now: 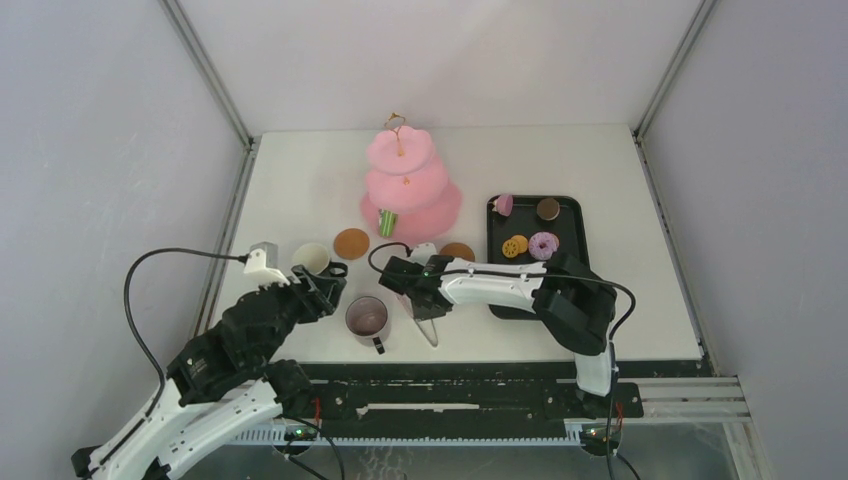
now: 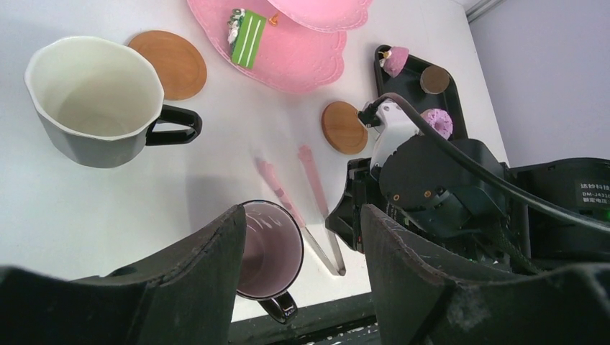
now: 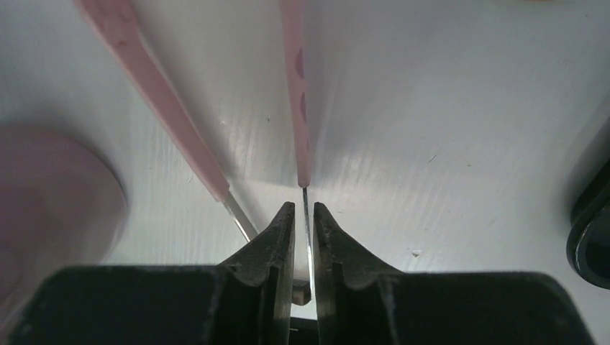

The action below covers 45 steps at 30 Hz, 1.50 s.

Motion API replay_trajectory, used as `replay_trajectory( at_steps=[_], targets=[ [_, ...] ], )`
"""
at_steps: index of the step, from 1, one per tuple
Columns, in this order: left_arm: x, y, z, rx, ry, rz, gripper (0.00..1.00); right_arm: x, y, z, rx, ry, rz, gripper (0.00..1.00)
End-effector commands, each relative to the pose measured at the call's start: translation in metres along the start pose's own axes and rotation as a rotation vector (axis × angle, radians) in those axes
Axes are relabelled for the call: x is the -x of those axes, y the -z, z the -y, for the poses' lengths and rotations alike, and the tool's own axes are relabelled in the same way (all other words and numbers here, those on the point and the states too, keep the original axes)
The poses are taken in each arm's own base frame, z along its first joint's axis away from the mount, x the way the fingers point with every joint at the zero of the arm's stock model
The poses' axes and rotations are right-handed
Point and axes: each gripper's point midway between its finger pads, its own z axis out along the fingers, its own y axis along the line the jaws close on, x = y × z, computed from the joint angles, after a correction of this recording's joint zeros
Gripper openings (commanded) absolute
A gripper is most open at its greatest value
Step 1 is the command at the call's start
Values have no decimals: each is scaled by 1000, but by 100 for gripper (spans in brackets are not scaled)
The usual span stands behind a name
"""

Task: Serve the afternoon tea

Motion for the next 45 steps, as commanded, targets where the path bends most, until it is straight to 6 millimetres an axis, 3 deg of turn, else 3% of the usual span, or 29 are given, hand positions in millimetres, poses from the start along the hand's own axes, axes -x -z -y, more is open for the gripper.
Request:
replay_trajectory(
  at_steps=[1,6,12,14,17,22,27,34,38,45],
  targets=[
    [-5,2,-2,-14,-17,-13,65,21,-2,0,-1,-12,71,24],
    [-2,6,-2,-20,-22,-10,65,29,7,6,-20,-24,112,39],
    [6,14,-2,-27,-25,3,65,35,51,1,-13,-5,254,53],
    [6,16,-3,-30,-28,6,65,36,67,-1,-13,3,321,63],
    [8,18,-4,-29,-40,8,65,24,73,-11,17,67,314,69],
    [10,16,-2,-30,-88,7,66,5,67,-23,15,149,270,66],
    [3,8,-5,-22,-129,3,67,4,61,-16,1,101,330,60],
    [14,4,-6,14,-143,42,67,4,47,-23,75,127,285,67],
    [15,-2,-1,20,-137,42,67,2,26,-14,97,136,244,71],
    [14,-10,5,25,-131,37,67,6,12,-3,184,106,229,73]
  ],
)
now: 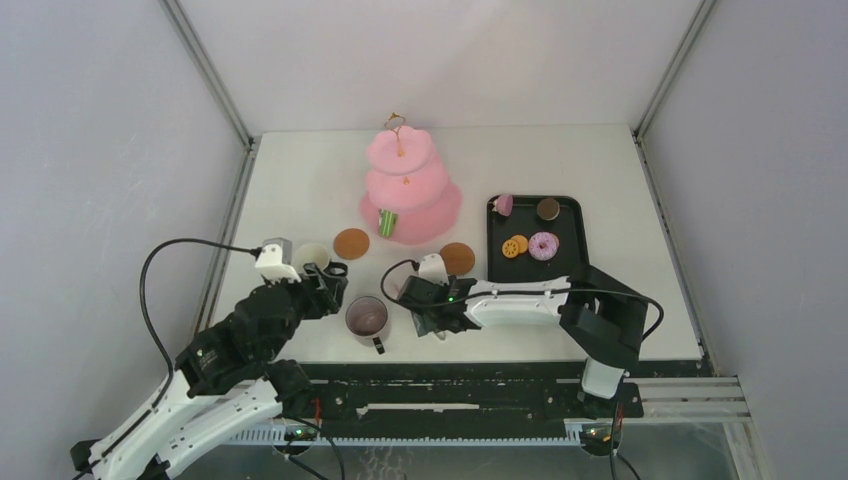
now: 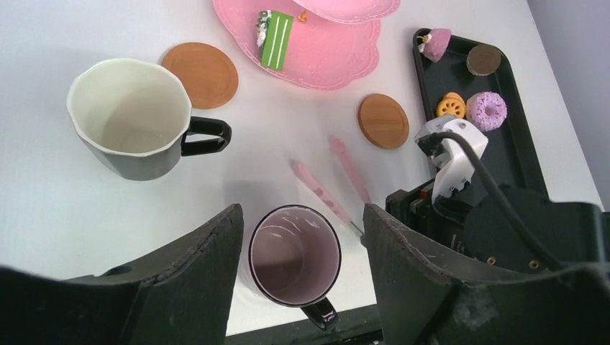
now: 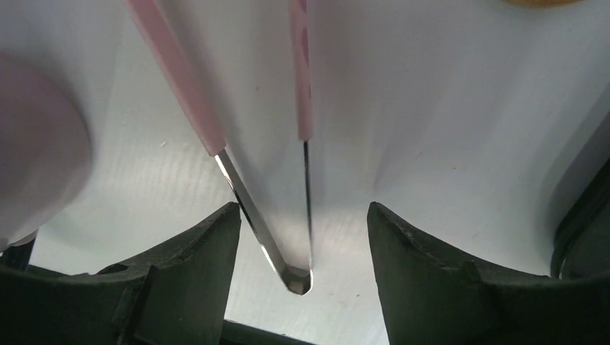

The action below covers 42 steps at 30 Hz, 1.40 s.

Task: Serve the afternoon tea

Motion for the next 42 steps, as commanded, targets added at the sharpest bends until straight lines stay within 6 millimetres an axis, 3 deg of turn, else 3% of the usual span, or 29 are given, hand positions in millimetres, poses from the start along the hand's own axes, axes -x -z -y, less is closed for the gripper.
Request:
replay_trajectory(
  at_steps=[1,13,20,25,29,42],
  targets=[
    [19,-1,12,-23,17,51,67,23,9,-10,134,-19,68,73],
    [16,-6,9,5,-12,48,68,17,-11,-20,204,44,35,72],
    [13,-8,4,17,-23,52,69,-2,-27,-8,128,81,-20,65],
    [11,-9,2,20,-29,54,69,-11,-32,-9,115,94,-37,53],
    [12,-7,1,20,-30,59,69,-7,-26,-12,126,81,-23,45],
    [20,1,1,-3,-7,88,69,21,17,-9,122,18,30,41]
  ],
)
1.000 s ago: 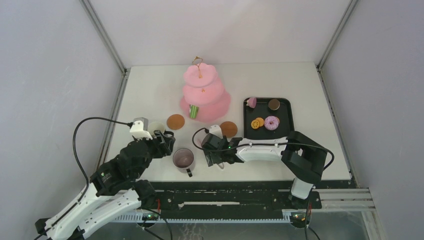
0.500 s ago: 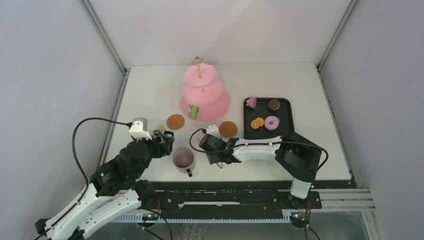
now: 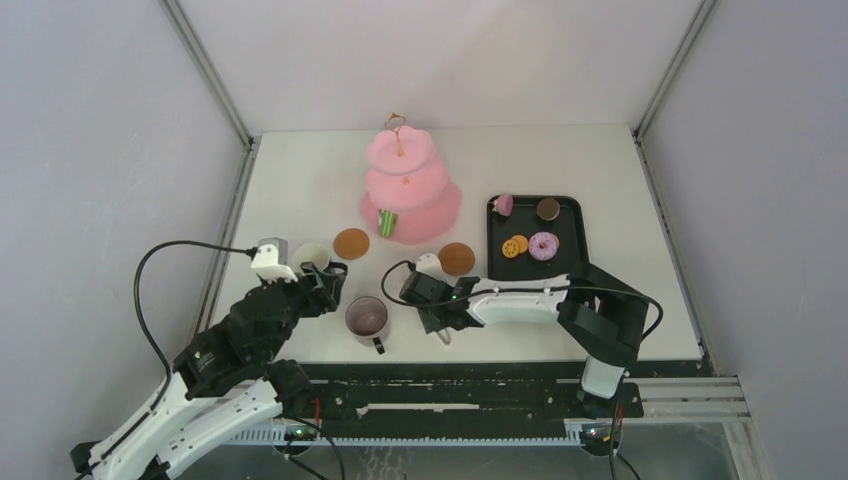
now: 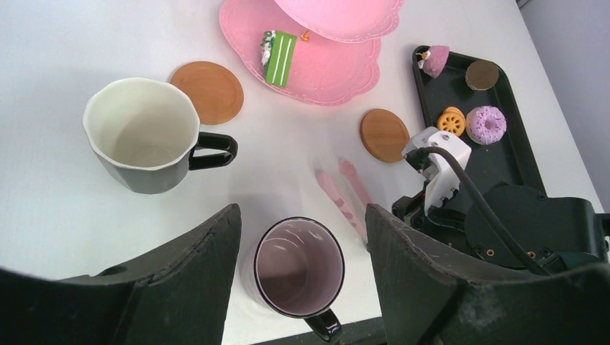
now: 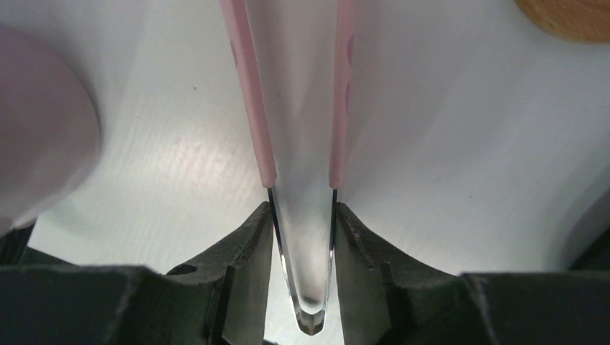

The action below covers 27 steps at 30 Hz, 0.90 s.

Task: Serve the afternoon tea

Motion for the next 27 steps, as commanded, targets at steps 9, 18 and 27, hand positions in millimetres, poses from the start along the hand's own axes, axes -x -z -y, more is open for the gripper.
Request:
replay_trajectory(
  at_steps=[9,18,27],
  targets=[
    [19,9,5,-36,23,61,69,41,73,11,-48,-156,90,40],
    [24,13,14,-93,23,65,69,43,118,56,-196,-339,136,40],
    [26,13,28,-151,2,53,69,26,141,116,-358,-515,132,40]
  ],
)
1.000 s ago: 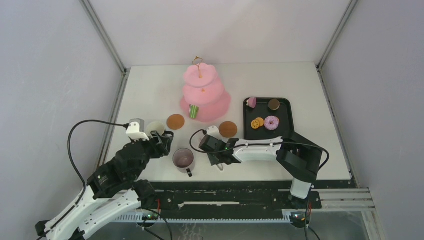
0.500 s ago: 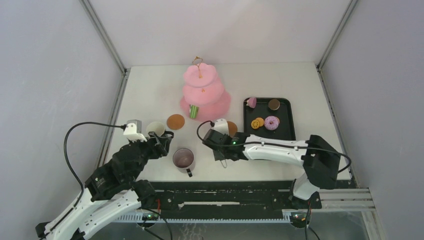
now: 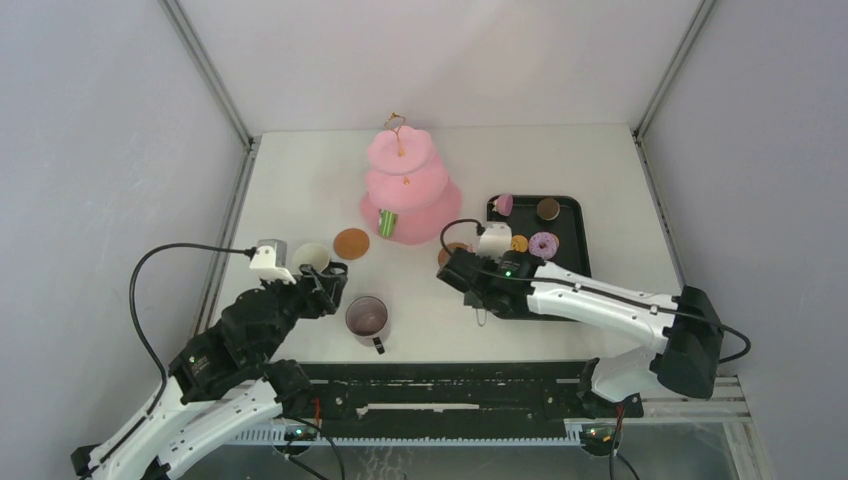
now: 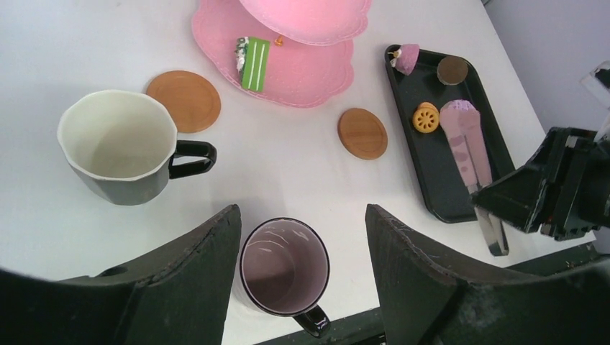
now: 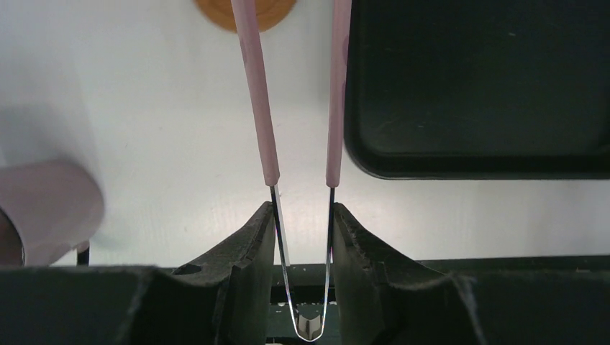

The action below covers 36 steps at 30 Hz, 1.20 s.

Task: Serve the afternoon tea

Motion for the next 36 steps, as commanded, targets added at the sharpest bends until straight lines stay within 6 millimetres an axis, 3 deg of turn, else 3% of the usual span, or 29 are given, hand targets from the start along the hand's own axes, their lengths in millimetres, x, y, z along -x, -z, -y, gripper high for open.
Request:
replay_trajectory(
  at_steps=[1,6,13,22,36],
  targets=[
    [21,5,20,-81,0,39,69,11,8,39,-100,-145,35,40],
    [23,6,25,-104,-10,31,69,-4,4,73,-149,-272,10,39],
    [23,6,29,-120,-17,23,69,-19,-3,101,-152,-424,-16,38],
    [23,4,31,-124,-16,25,69,-20,-19,113,-149,-507,-54,40],
    [22,-4,30,-95,-32,31,69,6,-46,120,-106,-549,-80,41]
  ],
)
